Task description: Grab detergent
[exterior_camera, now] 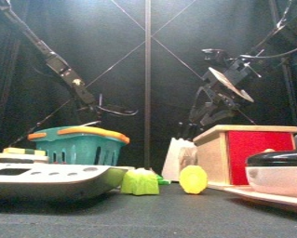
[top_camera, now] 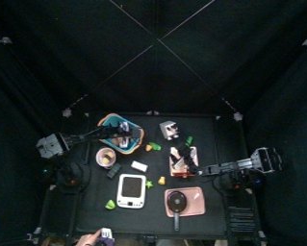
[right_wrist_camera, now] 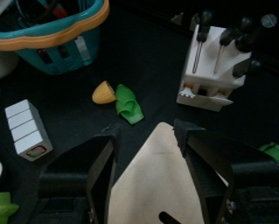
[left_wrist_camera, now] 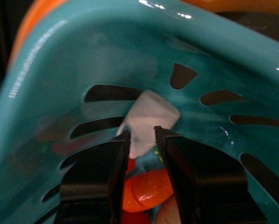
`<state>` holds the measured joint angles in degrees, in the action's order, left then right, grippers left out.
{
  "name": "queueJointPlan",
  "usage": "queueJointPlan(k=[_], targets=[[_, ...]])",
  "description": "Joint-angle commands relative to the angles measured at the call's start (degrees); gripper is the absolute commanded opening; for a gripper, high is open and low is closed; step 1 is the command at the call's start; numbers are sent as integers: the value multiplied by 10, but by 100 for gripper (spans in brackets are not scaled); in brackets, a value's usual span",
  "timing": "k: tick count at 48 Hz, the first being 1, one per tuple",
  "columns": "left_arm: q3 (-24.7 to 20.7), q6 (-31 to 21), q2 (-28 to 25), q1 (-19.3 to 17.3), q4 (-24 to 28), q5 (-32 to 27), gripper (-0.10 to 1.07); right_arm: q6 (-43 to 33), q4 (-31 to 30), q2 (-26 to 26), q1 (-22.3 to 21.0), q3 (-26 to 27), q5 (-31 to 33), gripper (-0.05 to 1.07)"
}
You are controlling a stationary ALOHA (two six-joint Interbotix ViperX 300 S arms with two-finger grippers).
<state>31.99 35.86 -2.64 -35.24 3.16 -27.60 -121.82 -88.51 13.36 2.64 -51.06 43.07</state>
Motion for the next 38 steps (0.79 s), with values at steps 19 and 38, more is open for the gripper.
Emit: queueJointPlan(k=[19,38], targets=[[3,0,12,-3,6,9,81,1,-1,4,-4,11,2,86],[4,14,-4,1,41,13,103,1,-1,-1,-8,11,2,86]])
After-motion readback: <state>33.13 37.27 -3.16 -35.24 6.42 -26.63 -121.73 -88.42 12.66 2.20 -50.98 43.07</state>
